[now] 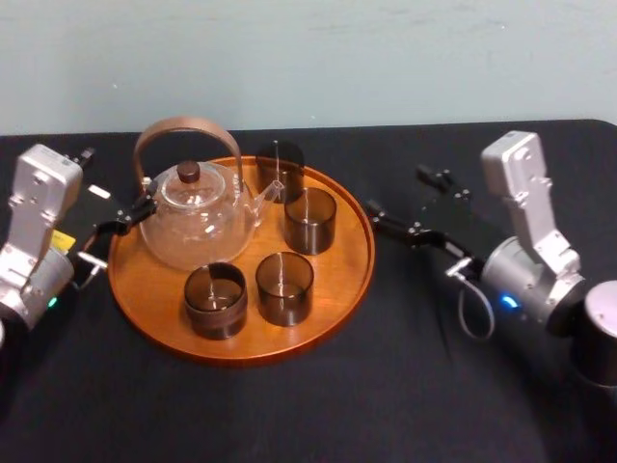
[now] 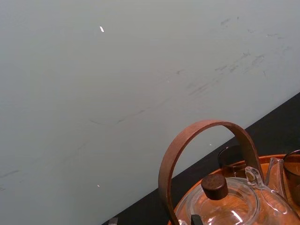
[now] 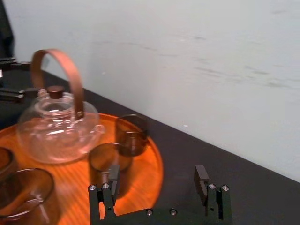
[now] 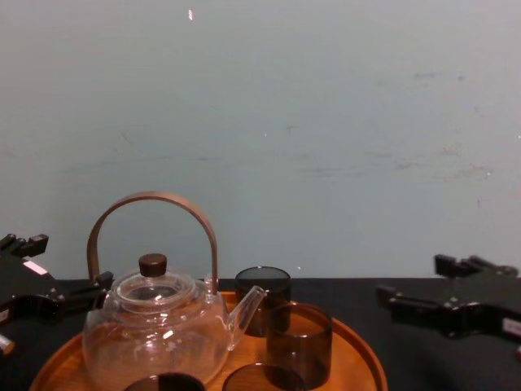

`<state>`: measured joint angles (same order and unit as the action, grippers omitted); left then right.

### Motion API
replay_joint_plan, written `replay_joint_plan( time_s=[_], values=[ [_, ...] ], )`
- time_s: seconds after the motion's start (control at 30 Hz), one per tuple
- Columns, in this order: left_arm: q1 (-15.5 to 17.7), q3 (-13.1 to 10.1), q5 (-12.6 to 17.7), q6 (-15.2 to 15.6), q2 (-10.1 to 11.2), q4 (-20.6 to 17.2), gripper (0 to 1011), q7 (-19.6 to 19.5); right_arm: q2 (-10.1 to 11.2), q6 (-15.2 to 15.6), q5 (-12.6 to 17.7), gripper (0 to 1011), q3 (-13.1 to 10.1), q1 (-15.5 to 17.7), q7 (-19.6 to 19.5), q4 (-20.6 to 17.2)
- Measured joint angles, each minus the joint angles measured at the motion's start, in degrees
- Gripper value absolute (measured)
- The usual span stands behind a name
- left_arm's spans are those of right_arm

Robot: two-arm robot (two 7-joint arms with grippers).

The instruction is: Pick up the glass from the table and place it on the tray.

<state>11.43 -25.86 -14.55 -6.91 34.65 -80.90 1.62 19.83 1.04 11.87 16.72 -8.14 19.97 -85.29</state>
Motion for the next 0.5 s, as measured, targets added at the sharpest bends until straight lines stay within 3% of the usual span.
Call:
replay_joint_plan(
  time_s=[0.27,0.5],
  values=[
    [0.0,0.0,0.0,0.0,0.0,0.0,1009,0.0,0.89,-0.31,0.06,1002,-3.25,0.78,-2.69,-0.72],
    [0.0,0.0,0.0,0.0,0.0,0.0,1010,0.0,0.43,-0.47,-3.09,1002,-5.78,0.78,-7.05,-0.08]
  ],
)
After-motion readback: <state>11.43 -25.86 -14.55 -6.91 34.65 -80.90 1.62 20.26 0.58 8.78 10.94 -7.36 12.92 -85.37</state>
